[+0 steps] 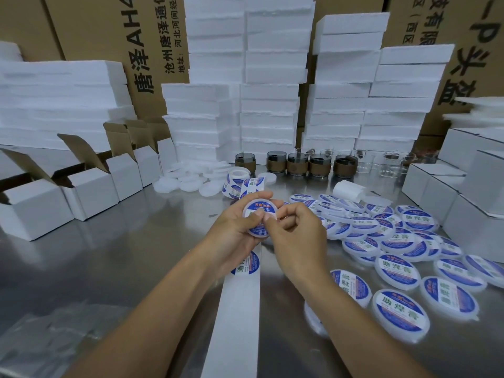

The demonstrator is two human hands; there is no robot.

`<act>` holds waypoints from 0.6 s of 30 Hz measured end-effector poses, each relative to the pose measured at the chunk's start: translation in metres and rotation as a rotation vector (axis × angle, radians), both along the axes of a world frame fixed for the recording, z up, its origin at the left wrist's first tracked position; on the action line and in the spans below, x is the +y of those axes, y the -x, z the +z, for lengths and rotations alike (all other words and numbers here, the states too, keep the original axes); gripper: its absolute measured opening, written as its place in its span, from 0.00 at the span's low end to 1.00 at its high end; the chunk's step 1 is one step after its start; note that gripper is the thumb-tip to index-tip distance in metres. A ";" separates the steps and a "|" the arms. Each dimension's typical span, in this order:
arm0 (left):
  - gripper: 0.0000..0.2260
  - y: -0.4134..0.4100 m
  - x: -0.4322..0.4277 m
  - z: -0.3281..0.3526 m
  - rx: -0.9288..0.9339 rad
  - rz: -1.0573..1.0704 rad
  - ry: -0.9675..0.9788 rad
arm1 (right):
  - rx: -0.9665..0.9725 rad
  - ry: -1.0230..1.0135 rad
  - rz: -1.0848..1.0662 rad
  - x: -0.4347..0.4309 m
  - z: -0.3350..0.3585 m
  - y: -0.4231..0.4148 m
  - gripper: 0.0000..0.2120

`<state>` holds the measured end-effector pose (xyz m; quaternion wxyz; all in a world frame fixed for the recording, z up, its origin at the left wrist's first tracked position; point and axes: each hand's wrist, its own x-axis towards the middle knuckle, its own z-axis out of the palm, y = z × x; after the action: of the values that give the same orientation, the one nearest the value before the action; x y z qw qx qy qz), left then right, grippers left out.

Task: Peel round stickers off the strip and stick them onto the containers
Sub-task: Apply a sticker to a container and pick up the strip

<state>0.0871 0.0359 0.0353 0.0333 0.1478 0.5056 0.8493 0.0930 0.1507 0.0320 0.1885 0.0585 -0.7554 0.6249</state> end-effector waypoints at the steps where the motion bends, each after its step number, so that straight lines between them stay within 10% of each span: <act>1: 0.12 0.000 0.000 0.000 0.001 0.001 -0.001 | 0.030 -0.025 -0.005 -0.001 -0.001 -0.001 0.09; 18: 0.13 0.002 -0.003 -0.002 -0.012 0.014 0.090 | -0.089 0.146 0.198 0.008 0.004 0.005 0.04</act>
<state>0.0850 0.0329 0.0330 0.0368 0.1376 0.5443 0.8267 0.0883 0.1590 0.0356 0.0960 0.0909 -0.7061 0.6957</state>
